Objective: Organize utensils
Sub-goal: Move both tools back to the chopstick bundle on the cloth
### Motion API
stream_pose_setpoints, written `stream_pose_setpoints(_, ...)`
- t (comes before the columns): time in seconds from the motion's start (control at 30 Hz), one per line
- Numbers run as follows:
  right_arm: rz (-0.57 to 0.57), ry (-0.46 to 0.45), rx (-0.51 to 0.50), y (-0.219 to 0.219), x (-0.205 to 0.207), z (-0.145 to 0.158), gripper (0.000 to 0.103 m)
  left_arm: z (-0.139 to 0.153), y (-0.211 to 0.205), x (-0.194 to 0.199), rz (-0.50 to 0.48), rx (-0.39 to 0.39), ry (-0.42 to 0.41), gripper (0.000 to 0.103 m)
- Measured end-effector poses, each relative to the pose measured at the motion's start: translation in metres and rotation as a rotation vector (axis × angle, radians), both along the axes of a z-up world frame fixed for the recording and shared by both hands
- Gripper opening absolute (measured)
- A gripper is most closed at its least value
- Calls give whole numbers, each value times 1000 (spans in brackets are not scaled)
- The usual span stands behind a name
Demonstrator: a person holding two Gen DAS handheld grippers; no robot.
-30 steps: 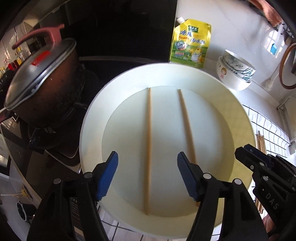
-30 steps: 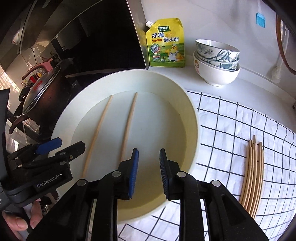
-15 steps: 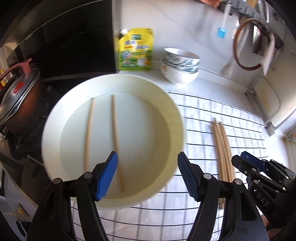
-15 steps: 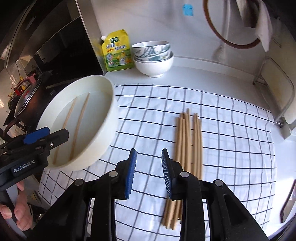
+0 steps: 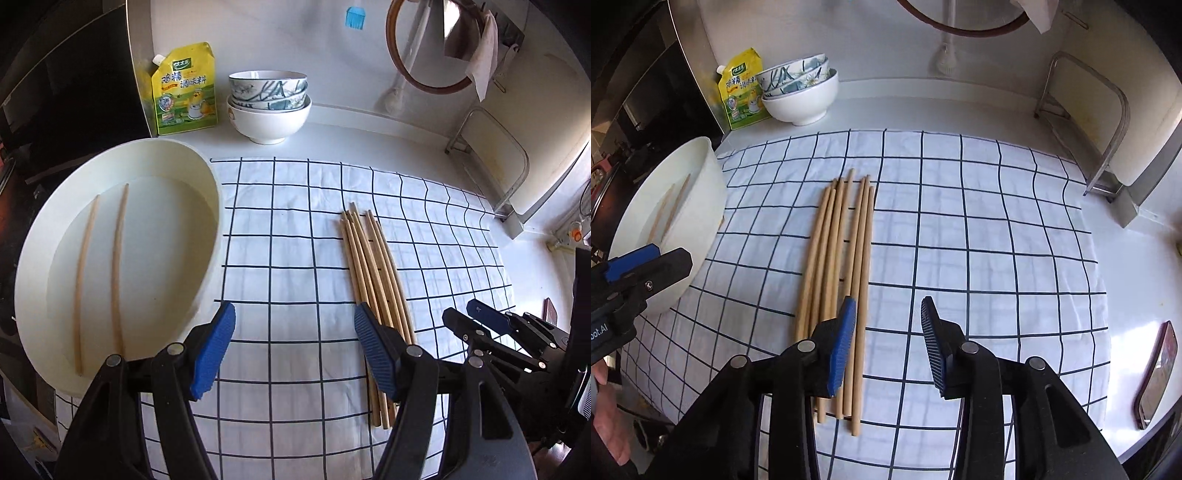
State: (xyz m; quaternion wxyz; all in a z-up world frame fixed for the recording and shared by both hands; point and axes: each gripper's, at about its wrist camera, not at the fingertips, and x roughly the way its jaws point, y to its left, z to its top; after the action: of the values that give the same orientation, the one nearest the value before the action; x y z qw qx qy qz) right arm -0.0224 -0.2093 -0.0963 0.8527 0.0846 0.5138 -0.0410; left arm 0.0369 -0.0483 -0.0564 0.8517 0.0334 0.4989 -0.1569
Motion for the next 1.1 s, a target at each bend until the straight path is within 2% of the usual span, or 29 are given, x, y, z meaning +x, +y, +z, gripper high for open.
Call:
stream_pose_setpoints(0.2, 21, 20, 27, -3, 5, -26, 37, -29, -18, -3, -15, 36, 44, 66)
stream_pose_setpoints(0.4, 37, 16, 43, -3, 10, -38, 39, -48, -22, -4, -8, 48, 87, 66)
stream_pose_setpoints(0.9, 79, 17, 12, 0, 12, -44, 39, -64, -25, -1, 20, 61, 129, 67)
stream_pose_setpoints(1.1, 42, 25, 15, -15, 8, -47, 39, -65, -31, -1, 15, 58, 128, 68)
